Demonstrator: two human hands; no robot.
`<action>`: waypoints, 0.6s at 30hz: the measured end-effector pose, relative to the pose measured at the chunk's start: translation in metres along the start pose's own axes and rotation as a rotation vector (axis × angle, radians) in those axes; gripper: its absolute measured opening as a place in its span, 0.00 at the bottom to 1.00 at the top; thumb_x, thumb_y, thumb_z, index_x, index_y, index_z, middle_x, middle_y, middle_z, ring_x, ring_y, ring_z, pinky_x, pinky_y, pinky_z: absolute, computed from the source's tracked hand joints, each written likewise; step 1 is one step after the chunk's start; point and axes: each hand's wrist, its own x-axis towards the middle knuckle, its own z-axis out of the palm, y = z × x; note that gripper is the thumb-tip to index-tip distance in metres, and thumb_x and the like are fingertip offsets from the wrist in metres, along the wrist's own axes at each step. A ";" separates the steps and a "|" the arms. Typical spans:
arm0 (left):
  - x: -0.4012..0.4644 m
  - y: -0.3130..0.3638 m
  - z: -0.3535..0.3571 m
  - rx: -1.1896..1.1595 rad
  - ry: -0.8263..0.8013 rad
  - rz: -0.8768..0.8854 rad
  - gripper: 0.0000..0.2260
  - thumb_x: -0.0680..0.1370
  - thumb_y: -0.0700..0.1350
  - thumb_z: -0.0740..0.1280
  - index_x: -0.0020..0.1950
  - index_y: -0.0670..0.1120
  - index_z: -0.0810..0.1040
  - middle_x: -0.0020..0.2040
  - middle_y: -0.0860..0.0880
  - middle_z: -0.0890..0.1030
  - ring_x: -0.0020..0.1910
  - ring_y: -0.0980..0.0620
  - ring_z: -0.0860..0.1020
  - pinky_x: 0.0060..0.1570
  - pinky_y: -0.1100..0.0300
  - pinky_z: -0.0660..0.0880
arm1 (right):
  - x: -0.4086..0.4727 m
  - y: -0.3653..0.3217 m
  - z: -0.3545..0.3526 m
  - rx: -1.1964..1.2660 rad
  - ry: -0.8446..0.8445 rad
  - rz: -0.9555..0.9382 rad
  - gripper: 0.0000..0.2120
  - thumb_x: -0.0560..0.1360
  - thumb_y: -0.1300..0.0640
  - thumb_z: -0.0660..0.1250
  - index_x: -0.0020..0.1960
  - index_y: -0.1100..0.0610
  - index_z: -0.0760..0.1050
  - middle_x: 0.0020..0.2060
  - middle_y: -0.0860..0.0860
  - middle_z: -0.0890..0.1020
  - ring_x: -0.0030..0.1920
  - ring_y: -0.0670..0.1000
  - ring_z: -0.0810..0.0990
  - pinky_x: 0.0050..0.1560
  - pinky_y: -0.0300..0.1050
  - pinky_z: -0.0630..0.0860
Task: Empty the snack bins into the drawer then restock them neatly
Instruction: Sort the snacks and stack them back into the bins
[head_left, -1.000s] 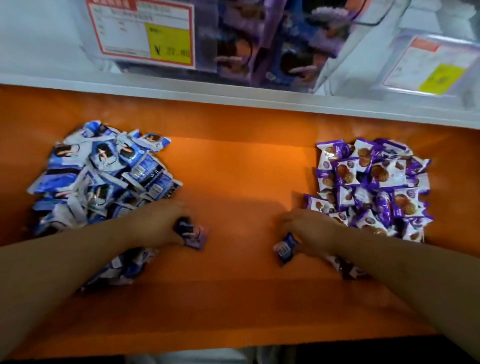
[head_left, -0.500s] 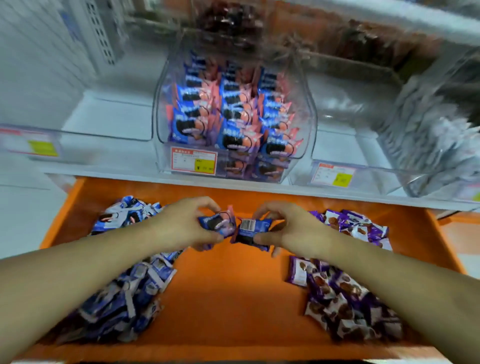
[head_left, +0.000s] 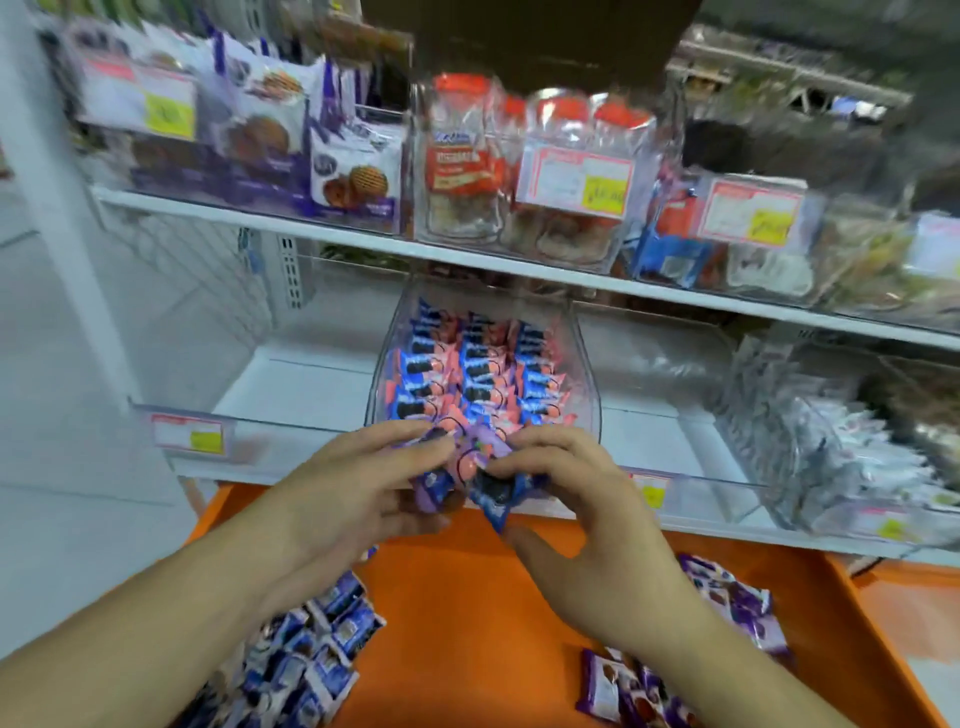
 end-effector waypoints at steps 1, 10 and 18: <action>0.002 0.001 -0.001 0.015 0.034 0.033 0.24 0.69 0.41 0.79 0.65 0.44 0.81 0.46 0.35 0.85 0.42 0.42 0.84 0.43 0.50 0.83 | 0.002 -0.002 0.000 0.059 -0.010 0.019 0.22 0.73 0.68 0.77 0.58 0.45 0.83 0.64 0.40 0.76 0.70 0.47 0.75 0.65 0.38 0.75; 0.019 0.016 -0.012 0.150 0.007 0.146 0.25 0.67 0.36 0.80 0.62 0.50 0.82 0.50 0.37 0.86 0.48 0.37 0.86 0.46 0.49 0.84 | 0.041 0.004 0.012 0.351 0.058 0.285 0.22 0.74 0.64 0.78 0.62 0.44 0.80 0.56 0.44 0.82 0.58 0.46 0.82 0.55 0.42 0.80; 0.033 0.022 -0.040 0.240 0.119 0.202 0.20 0.68 0.41 0.80 0.57 0.55 0.85 0.40 0.45 0.86 0.47 0.40 0.86 0.49 0.46 0.84 | 0.073 -0.007 0.018 0.211 -0.093 0.186 0.29 0.77 0.61 0.76 0.68 0.33 0.76 0.45 0.44 0.74 0.40 0.48 0.72 0.44 0.42 0.78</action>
